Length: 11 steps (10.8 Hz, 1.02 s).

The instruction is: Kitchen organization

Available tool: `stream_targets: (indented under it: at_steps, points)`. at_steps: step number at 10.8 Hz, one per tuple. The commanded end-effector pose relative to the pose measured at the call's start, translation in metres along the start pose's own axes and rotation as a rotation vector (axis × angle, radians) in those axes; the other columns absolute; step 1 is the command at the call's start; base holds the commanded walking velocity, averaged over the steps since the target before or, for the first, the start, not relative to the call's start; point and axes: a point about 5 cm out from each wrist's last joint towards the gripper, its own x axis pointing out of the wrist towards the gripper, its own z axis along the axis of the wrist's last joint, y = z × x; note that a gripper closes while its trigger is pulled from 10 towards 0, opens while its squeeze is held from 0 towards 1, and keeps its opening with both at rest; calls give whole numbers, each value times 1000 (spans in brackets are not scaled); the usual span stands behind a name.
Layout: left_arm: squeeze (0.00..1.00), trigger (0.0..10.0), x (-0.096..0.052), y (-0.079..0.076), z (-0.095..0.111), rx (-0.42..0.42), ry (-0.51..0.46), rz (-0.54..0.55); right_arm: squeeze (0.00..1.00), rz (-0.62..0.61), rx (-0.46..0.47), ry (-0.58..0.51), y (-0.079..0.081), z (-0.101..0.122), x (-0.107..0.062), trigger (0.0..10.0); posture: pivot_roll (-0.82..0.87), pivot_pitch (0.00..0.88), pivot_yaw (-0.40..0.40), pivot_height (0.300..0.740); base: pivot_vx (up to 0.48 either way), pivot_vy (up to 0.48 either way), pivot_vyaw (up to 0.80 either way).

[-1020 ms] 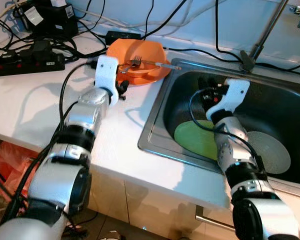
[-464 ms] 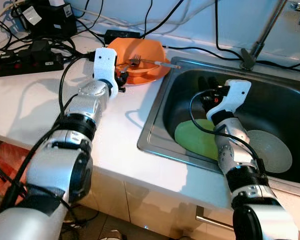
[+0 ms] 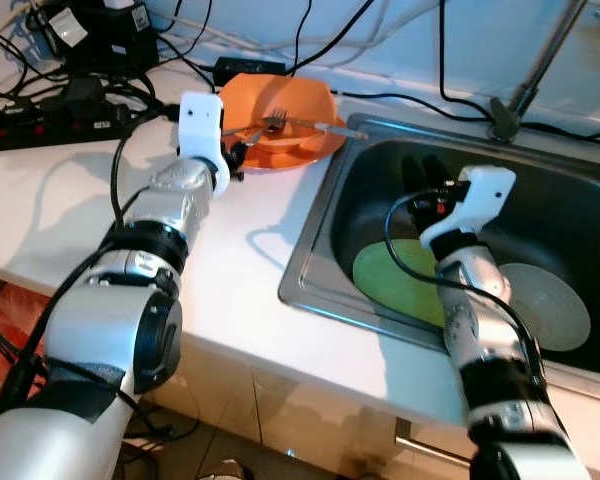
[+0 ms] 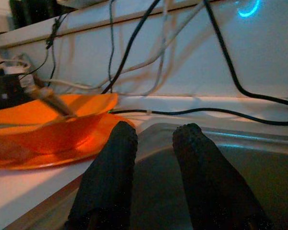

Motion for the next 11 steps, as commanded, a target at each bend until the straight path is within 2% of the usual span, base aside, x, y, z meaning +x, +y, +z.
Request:
stream_targets:
  at_steps: [1, 6, 8, 11]
  points:
    - [0, 10000, 1, -1, 7, -13, -15, 5, 0, -32, 38, 101, -1, -24, -17, 10000, -39, 177, 1, 740, 0, 0, 0]
    - [0, 10000, 1, -8, 4, -10, 14, -61, 0, -40, 68, 155, 14, -24, -45, 10000, -54, 260, 13, 740, 0, 0, 0]
    - [0, 10000, 2, -19, 8, -15, 13, -130, 0, -57, 75, 179, 15, -23, -51, 10000, -55, 286, 16, 740, 0, 0, 0]
    - [0, 10000, 2, -28, 8, 26, 46, -218, 0, -63, 83, 194, 18, -23, -54, 10000, -54, 296, 27, 740, 0, 0, 0]
